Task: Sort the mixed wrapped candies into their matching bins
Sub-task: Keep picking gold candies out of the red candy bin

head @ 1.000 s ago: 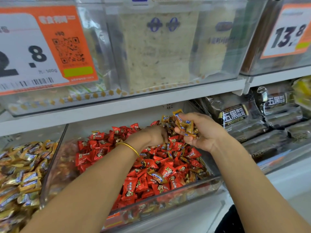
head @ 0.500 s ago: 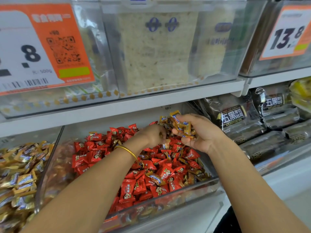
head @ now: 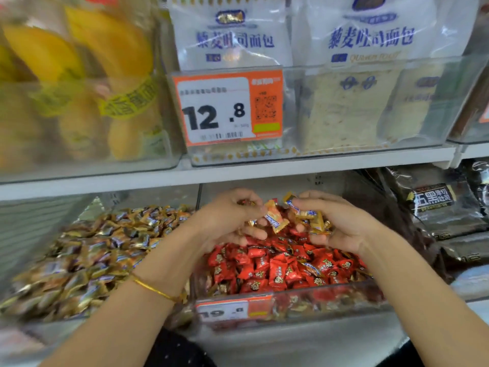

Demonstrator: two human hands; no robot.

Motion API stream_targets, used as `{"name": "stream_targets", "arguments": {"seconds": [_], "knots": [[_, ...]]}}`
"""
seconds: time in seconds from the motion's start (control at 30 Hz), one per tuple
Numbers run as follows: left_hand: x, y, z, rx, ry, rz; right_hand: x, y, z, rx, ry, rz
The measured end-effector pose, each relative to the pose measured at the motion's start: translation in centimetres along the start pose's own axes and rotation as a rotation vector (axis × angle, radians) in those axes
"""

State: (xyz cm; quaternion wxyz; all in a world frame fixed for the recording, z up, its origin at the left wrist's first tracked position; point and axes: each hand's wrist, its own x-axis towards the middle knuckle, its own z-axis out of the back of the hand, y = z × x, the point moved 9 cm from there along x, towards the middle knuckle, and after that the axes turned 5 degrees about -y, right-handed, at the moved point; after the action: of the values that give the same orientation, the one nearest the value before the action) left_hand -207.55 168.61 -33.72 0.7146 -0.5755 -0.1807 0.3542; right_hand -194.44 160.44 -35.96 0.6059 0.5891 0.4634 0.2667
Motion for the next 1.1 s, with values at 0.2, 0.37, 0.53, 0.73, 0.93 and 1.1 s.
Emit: {"name": "stream_targets", "arguments": {"seconds": [0.2, 0.37, 0.53, 0.73, 0.93, 1.1], "knots": [[-6.3, 2.8, 10.1, -0.138, -0.192, 0.041, -2.1, 1.4, -13.0, -0.223, 0.21, 0.137], [-7.3, 7.3, 18.2, -0.363, -0.476, 0.096, 0.7, 2.0, -23.4, -0.464, 0.208, 0.24], [-6.6, 8.7, 20.3, -0.591, -0.482, 0.054, 3.4, -0.3, -25.9, -0.619, 0.168, 0.065], [-7.3, 7.4, 19.2, -0.401, -0.461, -0.086, 1.8, 0.5, -21.3, -0.325, 0.163, 0.108], [-5.2, 2.1, 10.3, -0.03, -0.301, -0.309, -1.1, 1.8, -9.5, -0.143, 0.034, 0.197], [0.9, -1.6, -0.7, 0.231, -0.106, -0.415, 1.0, 1.2, 3.3, -0.209, -0.334, 0.156]]}}
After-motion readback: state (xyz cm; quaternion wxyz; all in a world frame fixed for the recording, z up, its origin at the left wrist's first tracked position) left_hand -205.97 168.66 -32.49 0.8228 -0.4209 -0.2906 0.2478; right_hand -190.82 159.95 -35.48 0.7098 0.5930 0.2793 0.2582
